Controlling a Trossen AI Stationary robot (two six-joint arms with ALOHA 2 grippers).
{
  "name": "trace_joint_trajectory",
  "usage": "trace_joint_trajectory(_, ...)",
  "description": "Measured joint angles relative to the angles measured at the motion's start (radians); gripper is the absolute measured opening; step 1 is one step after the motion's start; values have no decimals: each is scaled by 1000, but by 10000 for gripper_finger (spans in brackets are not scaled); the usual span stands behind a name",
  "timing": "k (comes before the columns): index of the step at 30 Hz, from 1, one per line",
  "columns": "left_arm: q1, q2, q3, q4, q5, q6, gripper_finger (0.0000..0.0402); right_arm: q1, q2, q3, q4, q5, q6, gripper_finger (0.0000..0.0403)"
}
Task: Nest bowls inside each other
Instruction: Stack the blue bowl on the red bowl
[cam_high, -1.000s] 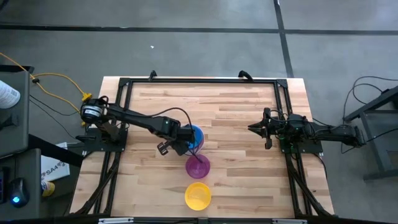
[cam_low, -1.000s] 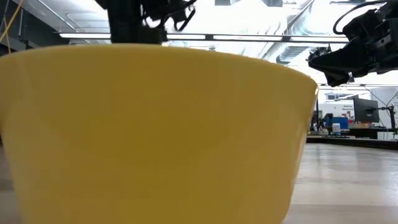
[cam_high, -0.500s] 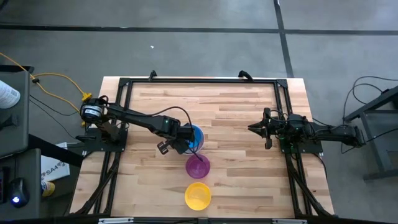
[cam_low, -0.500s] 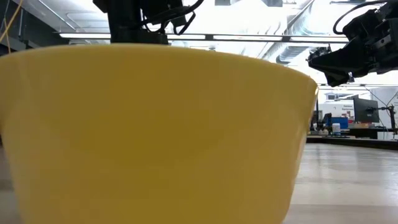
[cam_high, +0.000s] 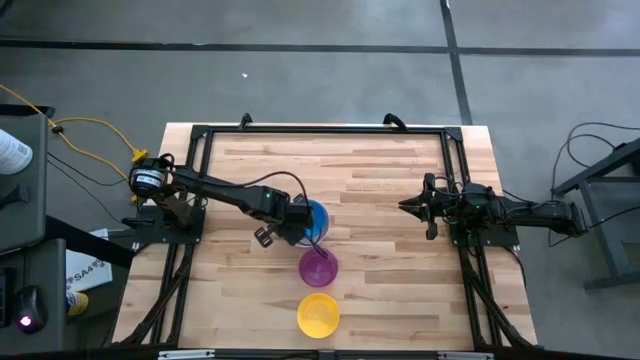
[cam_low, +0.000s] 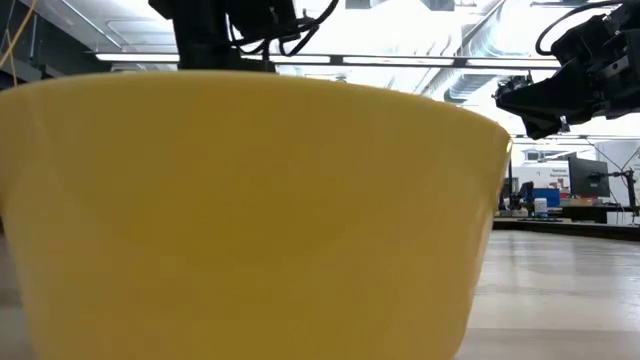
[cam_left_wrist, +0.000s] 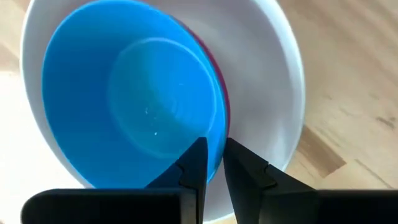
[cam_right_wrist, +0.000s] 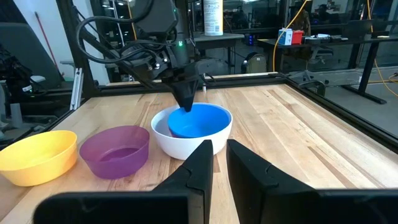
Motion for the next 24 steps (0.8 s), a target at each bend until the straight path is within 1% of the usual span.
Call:
trace_joint_trajectory(10, 0, -1, 0, 11, -4, -5, 52, 0, 0, 0, 0, 0, 0, 39)
trace_joint_trajectory(16, 8, -2, 23, 7, -8, -6, 52, 0, 0, 0, 0, 0, 0, 39)
trace_joint_trajectory(24, 13, -2, 55, -40, -11, -15, 52, 0, 0, 0, 0, 0, 0, 39)
